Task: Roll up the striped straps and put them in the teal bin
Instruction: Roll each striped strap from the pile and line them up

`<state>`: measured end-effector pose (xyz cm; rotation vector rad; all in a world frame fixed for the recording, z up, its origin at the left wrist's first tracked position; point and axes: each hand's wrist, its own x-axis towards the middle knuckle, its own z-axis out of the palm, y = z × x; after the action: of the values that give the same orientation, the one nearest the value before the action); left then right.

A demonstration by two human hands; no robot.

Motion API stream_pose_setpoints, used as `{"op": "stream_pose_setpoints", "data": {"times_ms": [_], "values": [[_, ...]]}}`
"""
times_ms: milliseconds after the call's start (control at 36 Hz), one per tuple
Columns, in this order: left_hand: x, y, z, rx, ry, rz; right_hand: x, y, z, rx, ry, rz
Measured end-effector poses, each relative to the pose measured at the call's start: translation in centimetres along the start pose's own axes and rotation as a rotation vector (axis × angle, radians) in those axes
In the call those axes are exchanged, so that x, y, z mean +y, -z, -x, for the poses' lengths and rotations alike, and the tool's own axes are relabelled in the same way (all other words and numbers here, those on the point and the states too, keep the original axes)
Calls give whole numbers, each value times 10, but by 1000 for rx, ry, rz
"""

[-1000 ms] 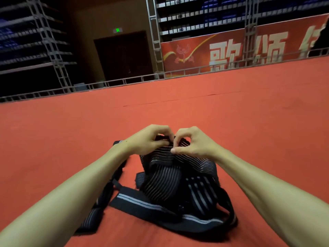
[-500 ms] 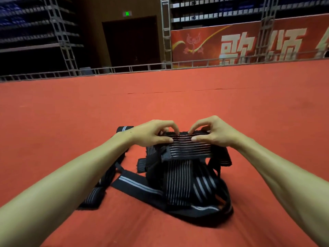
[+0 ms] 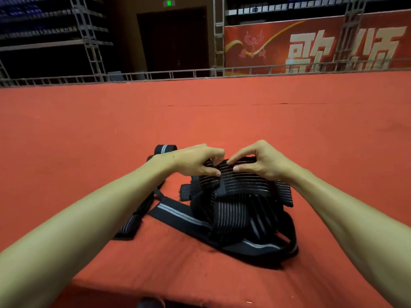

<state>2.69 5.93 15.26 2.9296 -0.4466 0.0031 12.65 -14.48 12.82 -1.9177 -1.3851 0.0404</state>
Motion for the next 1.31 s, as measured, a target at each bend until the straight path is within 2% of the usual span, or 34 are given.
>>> {"op": "stream_pose_setpoints", "data": {"times_ms": [111,194,333,528,583,639,722,778,917,1028,1083,1194,1306], "values": [[-2,-14,3,42,72,-16,2,-11,2,22,-4,-12],[-6,-20,6,143,42,-24,6,-17,4,44,-9,-15],[-6,-28,12,361,13,202,9,-22,5,94,-18,11],[-1,-44,12,453,46,318,-6,-24,-1,-19,-27,106],[-4,-46,12,476,60,273,-9,-26,-4,-13,-22,134],[-9,-46,12,469,114,192,-10,-28,-7,12,-11,138],[-11,-44,19,367,272,218,-10,-31,-6,75,-5,121],[-8,-43,23,338,315,201,-10,-34,-2,102,-7,123],[3,-46,31,298,254,302,-11,-41,3,94,4,113],[0,-48,32,243,209,366,-14,-40,4,-62,0,145],[-2,-47,34,231,212,421,-15,-36,4,-71,-4,175],[-12,-41,42,263,259,564,-3,-19,10,84,-39,173],[-29,-34,50,308,314,602,7,-4,15,233,-70,123]]}}
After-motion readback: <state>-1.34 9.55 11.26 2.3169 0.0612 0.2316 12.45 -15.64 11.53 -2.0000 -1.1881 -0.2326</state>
